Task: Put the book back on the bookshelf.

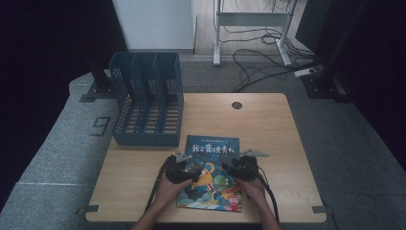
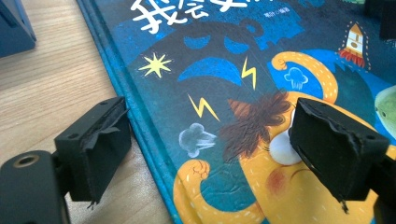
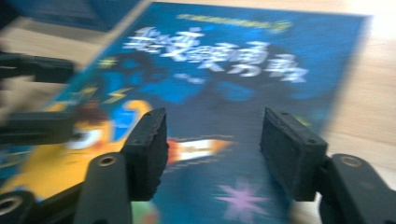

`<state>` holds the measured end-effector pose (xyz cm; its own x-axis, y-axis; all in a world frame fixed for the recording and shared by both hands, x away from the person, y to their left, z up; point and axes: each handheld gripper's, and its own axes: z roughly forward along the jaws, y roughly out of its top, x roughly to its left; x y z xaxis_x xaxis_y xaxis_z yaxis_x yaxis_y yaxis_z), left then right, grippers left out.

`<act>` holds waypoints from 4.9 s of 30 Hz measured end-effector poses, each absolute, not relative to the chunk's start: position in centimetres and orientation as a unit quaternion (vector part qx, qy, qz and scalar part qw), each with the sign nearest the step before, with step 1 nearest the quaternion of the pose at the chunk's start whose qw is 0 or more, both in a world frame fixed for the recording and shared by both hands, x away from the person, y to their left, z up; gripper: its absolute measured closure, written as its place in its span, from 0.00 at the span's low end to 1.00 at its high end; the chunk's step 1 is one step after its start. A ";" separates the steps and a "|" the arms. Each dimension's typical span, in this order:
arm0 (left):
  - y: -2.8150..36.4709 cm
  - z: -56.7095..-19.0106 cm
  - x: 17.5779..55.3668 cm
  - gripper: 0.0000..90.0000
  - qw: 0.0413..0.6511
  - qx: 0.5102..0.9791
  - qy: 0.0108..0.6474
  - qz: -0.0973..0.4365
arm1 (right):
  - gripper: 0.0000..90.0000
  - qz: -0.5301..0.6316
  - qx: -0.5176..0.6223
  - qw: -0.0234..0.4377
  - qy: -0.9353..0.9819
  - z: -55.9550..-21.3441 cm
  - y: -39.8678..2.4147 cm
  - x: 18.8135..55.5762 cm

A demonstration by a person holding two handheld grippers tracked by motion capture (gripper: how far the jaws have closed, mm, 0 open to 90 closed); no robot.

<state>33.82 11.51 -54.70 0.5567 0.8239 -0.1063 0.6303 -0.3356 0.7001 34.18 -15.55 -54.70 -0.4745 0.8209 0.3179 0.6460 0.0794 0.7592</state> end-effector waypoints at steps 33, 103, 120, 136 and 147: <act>12.2 -54.5 34.4 0.22 0.371 0.796 0.463 0.123 | 0.38 0.404 0.543 0.156 0.719 -55.1 -16.2 34.6; 14.4 -54.2 33.1 0.20 0.397 0.789 0.463 0.077 | 0.66 0.529 0.527 -0.029 0.664 -54.4 -17.0 36.1; 13.1 -53.6 28.2 0.19 0.363 0.841 0.384 0.114 | 0.79 0.556 0.551 -0.018 0.622 -52.3 -19.6 35.7; 10.3 -53.7 26.7 0.18 0.359 0.870 0.325 0.090 | 0.84 0.571 0.579 0.006 0.582 -51.3 -23.3 35.0; 9.3 -53.8 25.9 0.16 0.335 0.891 0.295 0.083 | 0.84 0.572 0.582 0.009 0.578 -51.3 -23.9 35.0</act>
